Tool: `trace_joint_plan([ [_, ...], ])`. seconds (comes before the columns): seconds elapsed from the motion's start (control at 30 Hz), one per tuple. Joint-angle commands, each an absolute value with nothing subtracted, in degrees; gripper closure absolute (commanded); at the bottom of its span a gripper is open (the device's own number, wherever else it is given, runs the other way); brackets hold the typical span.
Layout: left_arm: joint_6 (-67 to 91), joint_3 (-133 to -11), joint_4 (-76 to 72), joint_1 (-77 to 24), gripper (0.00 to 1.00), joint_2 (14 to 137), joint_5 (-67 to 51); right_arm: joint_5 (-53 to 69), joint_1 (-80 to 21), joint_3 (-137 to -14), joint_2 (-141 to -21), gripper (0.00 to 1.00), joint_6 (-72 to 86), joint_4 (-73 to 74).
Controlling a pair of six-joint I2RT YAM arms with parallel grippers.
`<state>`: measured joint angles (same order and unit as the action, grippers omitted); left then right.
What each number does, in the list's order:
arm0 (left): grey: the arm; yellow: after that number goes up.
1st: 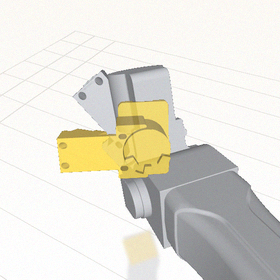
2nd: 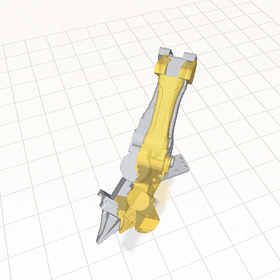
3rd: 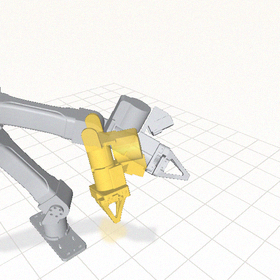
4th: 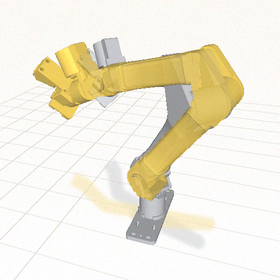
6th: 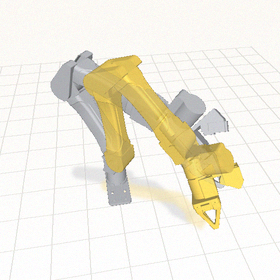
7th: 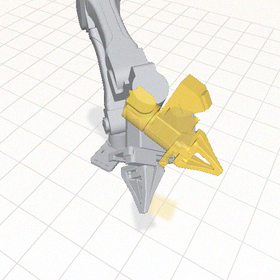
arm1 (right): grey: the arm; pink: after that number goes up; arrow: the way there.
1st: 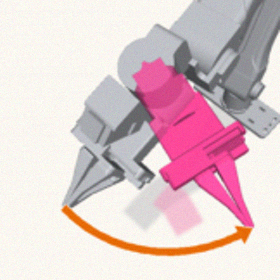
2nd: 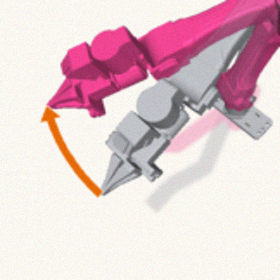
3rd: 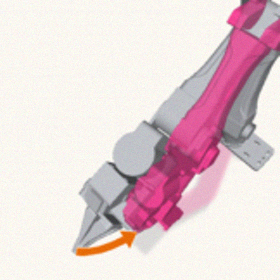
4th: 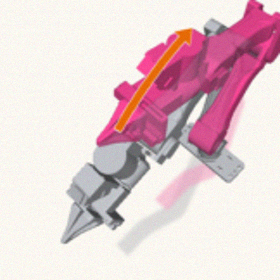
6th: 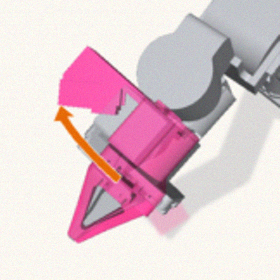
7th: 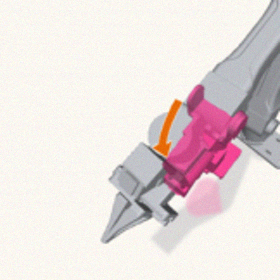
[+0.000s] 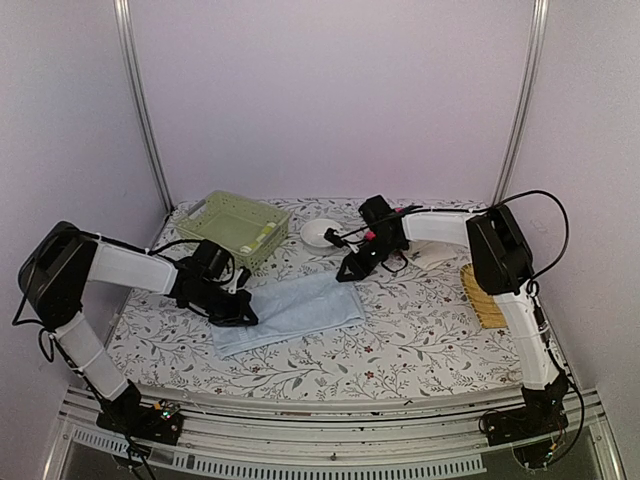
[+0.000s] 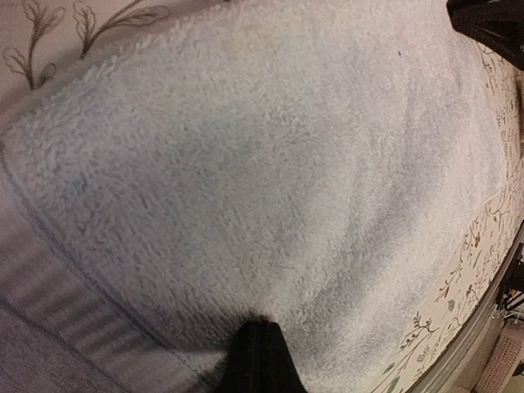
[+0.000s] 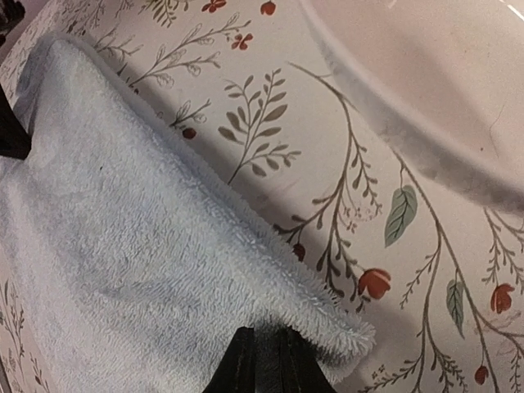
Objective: Roll the towels
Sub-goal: Rotate the towel at the center of the board.
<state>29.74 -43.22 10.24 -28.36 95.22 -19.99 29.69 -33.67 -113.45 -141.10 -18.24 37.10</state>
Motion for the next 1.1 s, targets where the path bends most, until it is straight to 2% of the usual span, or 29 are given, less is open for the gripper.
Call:
trace_joint_plan([
  [0.0,26.93,-44.99,14.19,-28.74,1.0,98.78,-12.04,24.19,-33.31,-99.71,-136.29,0.85,-21.52,37.2],
  [0.17,24.6,-50.17,15.99,-28.9,1.0,101.98,-11.39,24.92,-35.57,-83.72,-125.81,0.85,-23.94,37.27],
  [0.27,22.56,-53.21,16.0,-29.8,0.94,101.18,-12.44,30.07,-40.27,-77.8,-120.1,0.85,-26.01,41.31],
  [0.37,19.52,-55.78,15.82,-32.29,0.87,98.36,-12.79,37.07,-43.47,-75.64,-114.68,0.83,-28.2,45.05],
  [0.47,17.33,-57.47,14.96,-34.88,0.86,93.42,-12.67,38.32,-42.16,-76.93,-109.27,0.82,-26.38,44.89],
  [0.5,16.62,-57.82,14.56,-35.68,0.85,91.72,-12.21,38.25,-41.15,-77.93,-107.0,0.78,-26.3,44.74],
  [0.57,15.46,-58.36,14.11,-37.11,0.85,88.14,-11.37,38.62,-38.43,-79.79,-103.34,0.69,-26.16,43.6],
  [0.6,14.8,-58.56,13.95,-37.69,0.84,86.42,-10.92,39.14,-37.01,-80.64,-101.71,0.58,-26.11,42.92],
  [0.63,14.49,-58.68,13.86,-38.26,0.83,84.59,-9.68,39.04,-35.6,-81.33,-99.82,0.15,-26.11,41.93],
  [0.67,14.28,-58.78,13.84,-38.72,0.76,82.7,-7.33,37.07,-34.64,-81.65,-97.85,0.01,-25.73,40.53],
  [0.7,14.12,-58.63,13.66,-39.32,0.64,80.43,-5.74,33.6,-34.32,-81.56,-96.17,0.01,-24.99,39.1],
  [0.73,13.84,-57.89,13.1,-39.74,0.26,78.22,-4.31,30.27,-34.28,-80.9,-94.69,0.01,-24.7,38.0],
  [0.77,13.32,-57.02,12.03,-40.0,0.04,76.18,-2.88,27.64,-34.28,-80.94,-93.88,0.01,-24.83,37.82],
  [0.9,14.36,-58.97,18.01,-40.08,0.01,74.99,6.27,21.19,-33.94,-81.0,-93.81,0.01,-25.1,38.79],
  [1.07,15.46,-56.05,16.04,-40.17,0.01,75.74,8.22,28.05,-28.78,-71.52,-89.23,0.01,-26.02,28.66],
])
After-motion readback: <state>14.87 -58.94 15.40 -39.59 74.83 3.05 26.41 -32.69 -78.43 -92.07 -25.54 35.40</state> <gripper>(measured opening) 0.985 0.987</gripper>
